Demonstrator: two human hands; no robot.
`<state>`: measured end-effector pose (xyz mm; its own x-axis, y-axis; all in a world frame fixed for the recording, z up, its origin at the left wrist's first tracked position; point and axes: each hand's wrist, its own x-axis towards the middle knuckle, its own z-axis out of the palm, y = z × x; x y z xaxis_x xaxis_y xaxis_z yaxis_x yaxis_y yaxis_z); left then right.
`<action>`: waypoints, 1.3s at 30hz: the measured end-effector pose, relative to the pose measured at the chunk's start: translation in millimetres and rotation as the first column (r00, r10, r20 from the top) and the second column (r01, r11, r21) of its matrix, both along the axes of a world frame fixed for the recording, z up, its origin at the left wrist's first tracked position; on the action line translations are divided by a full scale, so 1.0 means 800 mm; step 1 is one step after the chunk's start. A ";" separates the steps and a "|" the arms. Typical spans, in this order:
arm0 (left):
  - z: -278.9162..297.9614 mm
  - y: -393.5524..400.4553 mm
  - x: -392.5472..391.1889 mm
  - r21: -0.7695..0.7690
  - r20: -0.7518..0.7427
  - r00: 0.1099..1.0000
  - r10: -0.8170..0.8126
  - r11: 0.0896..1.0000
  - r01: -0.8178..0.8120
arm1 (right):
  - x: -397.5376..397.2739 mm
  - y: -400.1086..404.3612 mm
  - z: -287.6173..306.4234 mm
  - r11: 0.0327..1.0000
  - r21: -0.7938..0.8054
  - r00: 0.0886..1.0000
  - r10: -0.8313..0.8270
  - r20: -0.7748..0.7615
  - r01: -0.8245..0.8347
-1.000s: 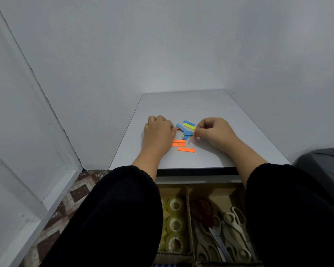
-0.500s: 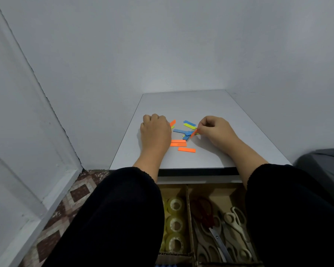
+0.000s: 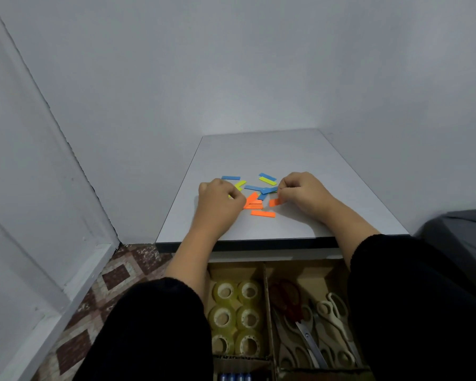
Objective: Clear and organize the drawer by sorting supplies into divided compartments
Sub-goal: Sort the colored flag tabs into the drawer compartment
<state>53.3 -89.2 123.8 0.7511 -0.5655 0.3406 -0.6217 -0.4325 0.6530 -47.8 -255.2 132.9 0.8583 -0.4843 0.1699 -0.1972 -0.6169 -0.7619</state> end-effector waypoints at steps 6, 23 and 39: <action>0.002 -0.002 -0.004 0.042 -0.024 1.000 -0.012 0.999 0.013 | -0.006 0.012 -0.001 0.990 -0.137 0.999 0.021 -0.047 -0.027; -0.001 0.003 -0.007 0.057 -0.012 0.999 -0.037 0.998 0.037 | -0.014 0.022 -0.002 0.951 -0.307 0.996 0.015 -0.090 -0.042; -0.002 0.001 -0.005 0.115 -0.027 1.000 -0.009 0.993 0.012 | -0.023 0.024 -0.005 0.991 -0.137 1.000 0.007 0.004 -0.006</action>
<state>49.0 -88.3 122.6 0.7528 -0.6078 0.2527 -0.6097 -0.4991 0.6158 -66.1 -236.3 128.7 0.8603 -0.4506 0.2383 -0.1894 -0.7166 -0.6713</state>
